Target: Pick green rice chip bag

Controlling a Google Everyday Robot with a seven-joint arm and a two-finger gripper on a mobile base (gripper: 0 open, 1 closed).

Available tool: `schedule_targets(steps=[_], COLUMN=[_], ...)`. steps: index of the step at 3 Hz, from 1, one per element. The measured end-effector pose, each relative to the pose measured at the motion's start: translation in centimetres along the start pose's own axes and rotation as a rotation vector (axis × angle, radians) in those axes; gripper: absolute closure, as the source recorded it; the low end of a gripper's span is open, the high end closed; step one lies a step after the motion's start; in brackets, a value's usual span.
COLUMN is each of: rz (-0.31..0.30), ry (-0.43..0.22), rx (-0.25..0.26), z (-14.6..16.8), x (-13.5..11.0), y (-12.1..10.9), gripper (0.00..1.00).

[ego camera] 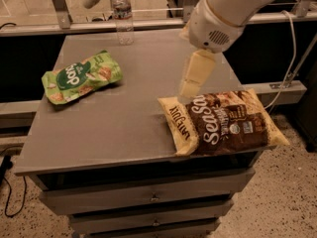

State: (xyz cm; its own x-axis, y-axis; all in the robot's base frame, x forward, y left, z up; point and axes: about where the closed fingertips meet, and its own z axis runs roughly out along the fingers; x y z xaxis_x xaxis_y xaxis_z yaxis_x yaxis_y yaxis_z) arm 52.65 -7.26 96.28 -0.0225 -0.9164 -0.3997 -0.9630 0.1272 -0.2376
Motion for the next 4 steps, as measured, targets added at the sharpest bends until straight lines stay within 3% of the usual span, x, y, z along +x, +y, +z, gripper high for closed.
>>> schedule_targets(steps=[1,2,4], rz=[-0.008,0.026,0.199], ry=[-0.098,-0.176,-0.300], rx=[-0.021,-0.020,0.025], z=[3.8,7.7,14.1], x=[-4.6,-7.4,-9.1], y=[-1.9,-3.8,-8.7], gripper=[0.00,0.00,0.00])
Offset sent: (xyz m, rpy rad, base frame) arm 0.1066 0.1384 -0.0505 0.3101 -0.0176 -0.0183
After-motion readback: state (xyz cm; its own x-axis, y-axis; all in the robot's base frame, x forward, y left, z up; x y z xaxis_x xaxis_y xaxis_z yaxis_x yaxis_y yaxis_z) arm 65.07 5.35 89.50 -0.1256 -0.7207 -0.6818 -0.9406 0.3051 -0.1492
